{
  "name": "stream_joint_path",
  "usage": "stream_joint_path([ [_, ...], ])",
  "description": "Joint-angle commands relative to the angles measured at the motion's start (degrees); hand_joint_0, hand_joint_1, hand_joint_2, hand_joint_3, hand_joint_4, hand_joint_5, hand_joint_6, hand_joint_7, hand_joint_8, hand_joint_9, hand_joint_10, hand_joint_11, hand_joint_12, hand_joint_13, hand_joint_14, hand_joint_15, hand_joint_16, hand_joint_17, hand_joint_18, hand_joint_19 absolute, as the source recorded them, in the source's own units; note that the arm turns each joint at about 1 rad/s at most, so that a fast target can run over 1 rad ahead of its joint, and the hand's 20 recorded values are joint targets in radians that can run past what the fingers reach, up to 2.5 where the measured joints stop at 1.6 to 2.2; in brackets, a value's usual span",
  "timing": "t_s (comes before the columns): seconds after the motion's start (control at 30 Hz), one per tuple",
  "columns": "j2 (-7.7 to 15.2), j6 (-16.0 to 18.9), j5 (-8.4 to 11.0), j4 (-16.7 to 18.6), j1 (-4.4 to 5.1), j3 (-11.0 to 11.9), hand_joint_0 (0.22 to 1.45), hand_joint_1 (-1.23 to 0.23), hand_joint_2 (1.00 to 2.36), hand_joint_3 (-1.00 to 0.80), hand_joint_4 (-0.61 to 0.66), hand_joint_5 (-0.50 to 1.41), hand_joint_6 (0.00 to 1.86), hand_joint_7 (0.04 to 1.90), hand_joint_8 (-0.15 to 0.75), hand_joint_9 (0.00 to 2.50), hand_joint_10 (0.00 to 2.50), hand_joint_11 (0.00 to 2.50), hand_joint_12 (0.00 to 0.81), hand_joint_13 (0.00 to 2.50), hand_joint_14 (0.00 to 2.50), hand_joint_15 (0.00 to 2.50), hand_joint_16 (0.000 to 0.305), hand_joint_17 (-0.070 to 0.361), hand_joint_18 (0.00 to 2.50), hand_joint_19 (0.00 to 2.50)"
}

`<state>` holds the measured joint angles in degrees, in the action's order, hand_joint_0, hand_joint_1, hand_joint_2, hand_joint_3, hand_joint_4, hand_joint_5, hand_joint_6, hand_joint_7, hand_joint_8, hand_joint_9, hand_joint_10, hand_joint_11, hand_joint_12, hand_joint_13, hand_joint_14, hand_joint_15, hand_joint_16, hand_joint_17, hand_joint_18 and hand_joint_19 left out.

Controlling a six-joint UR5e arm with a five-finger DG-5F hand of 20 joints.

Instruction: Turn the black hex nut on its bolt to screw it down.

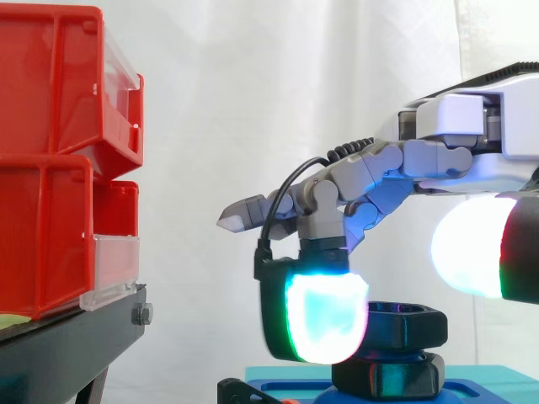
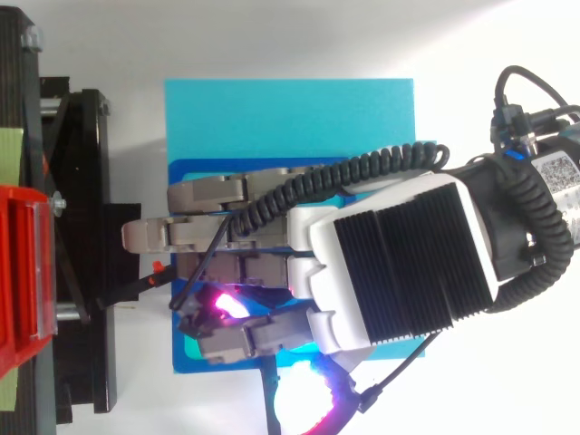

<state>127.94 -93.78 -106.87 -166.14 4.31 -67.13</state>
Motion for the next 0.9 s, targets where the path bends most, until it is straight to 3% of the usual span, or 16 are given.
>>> stream_joint_path([
  [0.0,0.03,0.00,0.00,-0.06,-0.01,-0.02,0.52,-0.22,1.00,-0.50,-0.04,-0.02,0.50,1.39,0.237,0.76,0.00,0.00,0.340,0.29,0.00,0.00,0.046,0.103,0.28,0.28],
  [0.13,0.03,-0.09,0.00,-0.06,-0.27,-0.02,0.53,-0.22,1.00,-0.50,-0.03,-0.01,0.50,1.53,0.241,0.79,0.00,0.00,0.337,0.31,0.00,0.00,0.046,0.104,0.31,0.28],
  [0.6,-0.06,-0.18,-0.44,0.29,-1.32,-0.02,0.53,-0.23,1.00,-0.50,-0.03,-0.01,0.50,1.53,0.245,0.82,0.00,0.00,0.336,0.34,0.00,0.00,0.046,0.103,0.35,0.29],
  [0.87,-0.06,-1.14,-1.76,1.26,-2.91,-0.02,0.53,-0.23,1.00,-0.50,-0.01,-0.01,0.50,1.53,0.248,0.82,0.00,0.00,0.335,0.35,0.00,0.00,0.045,0.102,0.36,0.30],
])
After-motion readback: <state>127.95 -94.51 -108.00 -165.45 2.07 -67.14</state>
